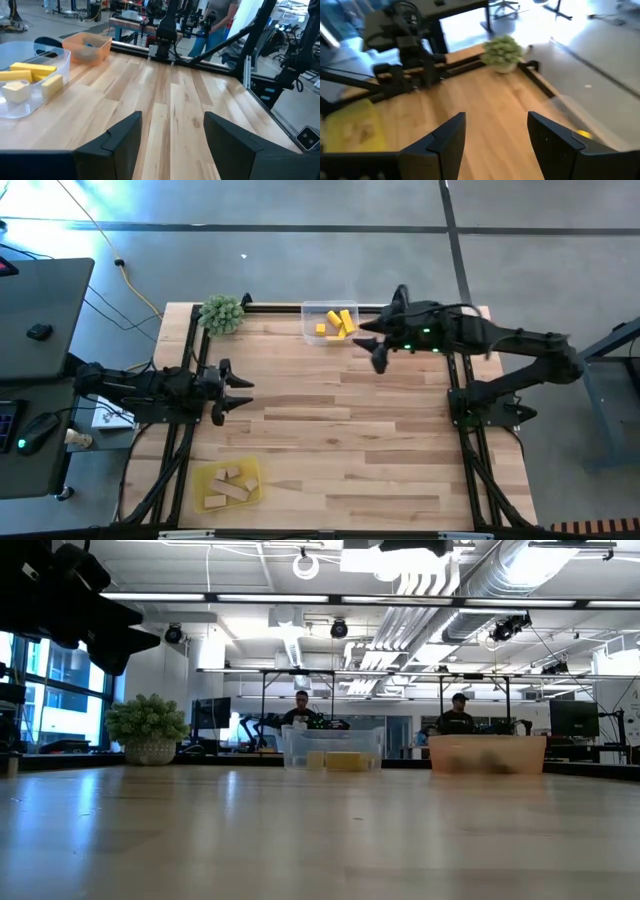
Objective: Sort & place blocks by color
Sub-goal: Return to Home Position
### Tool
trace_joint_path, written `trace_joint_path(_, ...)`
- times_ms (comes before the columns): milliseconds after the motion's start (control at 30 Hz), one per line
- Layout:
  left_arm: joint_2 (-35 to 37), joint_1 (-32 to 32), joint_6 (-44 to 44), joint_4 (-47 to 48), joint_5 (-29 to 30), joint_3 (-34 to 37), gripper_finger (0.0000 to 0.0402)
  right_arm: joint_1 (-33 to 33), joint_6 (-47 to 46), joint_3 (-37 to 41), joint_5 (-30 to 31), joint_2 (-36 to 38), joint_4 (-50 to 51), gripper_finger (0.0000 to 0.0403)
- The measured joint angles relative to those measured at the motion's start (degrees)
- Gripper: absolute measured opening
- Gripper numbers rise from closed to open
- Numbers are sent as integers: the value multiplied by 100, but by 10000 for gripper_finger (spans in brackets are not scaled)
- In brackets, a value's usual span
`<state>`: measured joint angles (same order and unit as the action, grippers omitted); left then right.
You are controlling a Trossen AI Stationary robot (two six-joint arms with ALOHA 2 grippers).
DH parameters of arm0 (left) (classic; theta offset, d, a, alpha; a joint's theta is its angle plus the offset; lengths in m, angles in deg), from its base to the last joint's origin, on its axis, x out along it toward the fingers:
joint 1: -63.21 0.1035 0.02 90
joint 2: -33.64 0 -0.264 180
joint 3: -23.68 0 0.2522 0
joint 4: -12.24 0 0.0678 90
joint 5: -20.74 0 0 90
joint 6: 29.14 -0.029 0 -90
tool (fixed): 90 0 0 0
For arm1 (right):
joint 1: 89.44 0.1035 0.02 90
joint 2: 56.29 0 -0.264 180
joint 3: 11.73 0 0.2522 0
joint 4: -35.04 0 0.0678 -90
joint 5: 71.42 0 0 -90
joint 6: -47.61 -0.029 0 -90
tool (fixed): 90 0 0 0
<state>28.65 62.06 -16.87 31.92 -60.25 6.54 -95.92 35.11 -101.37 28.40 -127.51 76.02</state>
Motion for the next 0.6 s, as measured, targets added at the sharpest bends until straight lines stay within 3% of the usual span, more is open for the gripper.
trace_joint_path(200, -86, 0, 64, 8, 25, 0, 202, 13, 358, 443, 422, 1032, 446, 201)
trace_joint_path(600, -84, 0, -243, 3, 39, 0, 202, 103, -321, 3907, -80, 4022, -1624, 201)
